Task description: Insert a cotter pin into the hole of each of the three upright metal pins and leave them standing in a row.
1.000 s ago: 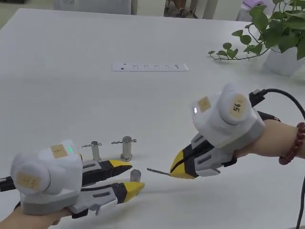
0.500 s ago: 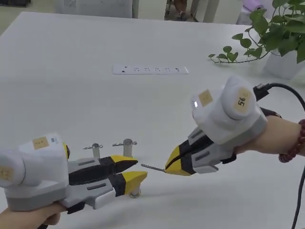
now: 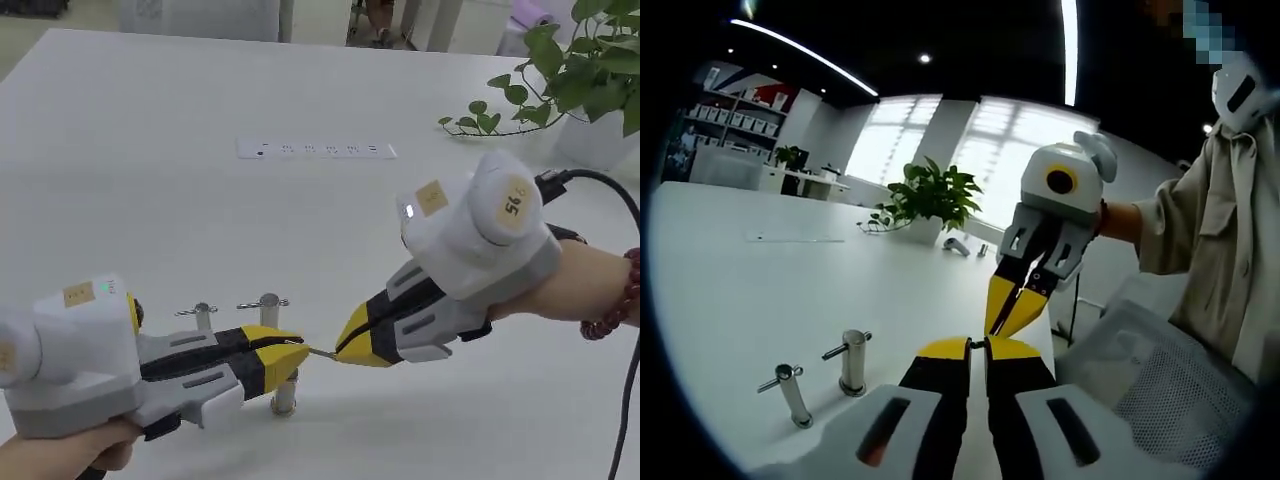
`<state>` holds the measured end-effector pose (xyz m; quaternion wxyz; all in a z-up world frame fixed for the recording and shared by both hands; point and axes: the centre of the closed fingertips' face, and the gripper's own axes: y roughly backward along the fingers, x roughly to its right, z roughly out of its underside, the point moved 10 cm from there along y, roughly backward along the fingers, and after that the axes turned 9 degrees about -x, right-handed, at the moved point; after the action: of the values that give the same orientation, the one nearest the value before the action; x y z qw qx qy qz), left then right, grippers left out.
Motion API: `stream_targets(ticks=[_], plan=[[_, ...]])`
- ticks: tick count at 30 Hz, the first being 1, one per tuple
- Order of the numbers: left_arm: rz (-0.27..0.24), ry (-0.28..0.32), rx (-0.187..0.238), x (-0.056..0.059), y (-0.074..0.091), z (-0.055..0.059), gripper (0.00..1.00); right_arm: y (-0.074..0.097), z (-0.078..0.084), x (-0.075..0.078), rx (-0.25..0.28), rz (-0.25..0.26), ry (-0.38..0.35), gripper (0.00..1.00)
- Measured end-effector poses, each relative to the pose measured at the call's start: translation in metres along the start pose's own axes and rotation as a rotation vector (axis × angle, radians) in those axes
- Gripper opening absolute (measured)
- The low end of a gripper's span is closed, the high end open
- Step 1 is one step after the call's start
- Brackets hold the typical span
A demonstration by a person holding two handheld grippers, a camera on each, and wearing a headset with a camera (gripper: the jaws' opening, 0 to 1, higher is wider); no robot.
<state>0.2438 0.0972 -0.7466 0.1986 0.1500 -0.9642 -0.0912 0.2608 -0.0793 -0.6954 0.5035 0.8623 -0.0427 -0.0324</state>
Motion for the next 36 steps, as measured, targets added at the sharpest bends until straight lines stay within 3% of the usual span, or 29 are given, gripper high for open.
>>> stream_targets(ticks=[9,21,26,28,31,36], plan=[[0.038,0.002,0.005,0.004,0.000,-0.002,0.01,0.001,0.002,0.000,0.017,-0.007,0.000,0.02],[0.033,-0.040,0.014,0.007,0.003,-0.010,0.00,0.003,0.004,0.001,0.092,-0.013,0.008,0.04],[0.043,-0.061,0.005,0.008,0.005,-0.013,0.00,0.003,0.006,0.002,0.110,-0.026,-0.017,0.10],[0.049,-0.068,0.005,0.010,0.006,-0.014,0.00,0.003,0.007,0.003,0.111,-0.039,-0.026,0.10],[0.061,-0.082,-0.002,0.011,0.006,-0.015,0.00,0.003,0.007,0.000,0.155,-0.090,-0.069,0.10],[0.075,-0.100,-0.011,0.012,0.007,-0.015,0.00,0.004,0.007,0.000,0.173,-0.108,-0.075,0.11]])
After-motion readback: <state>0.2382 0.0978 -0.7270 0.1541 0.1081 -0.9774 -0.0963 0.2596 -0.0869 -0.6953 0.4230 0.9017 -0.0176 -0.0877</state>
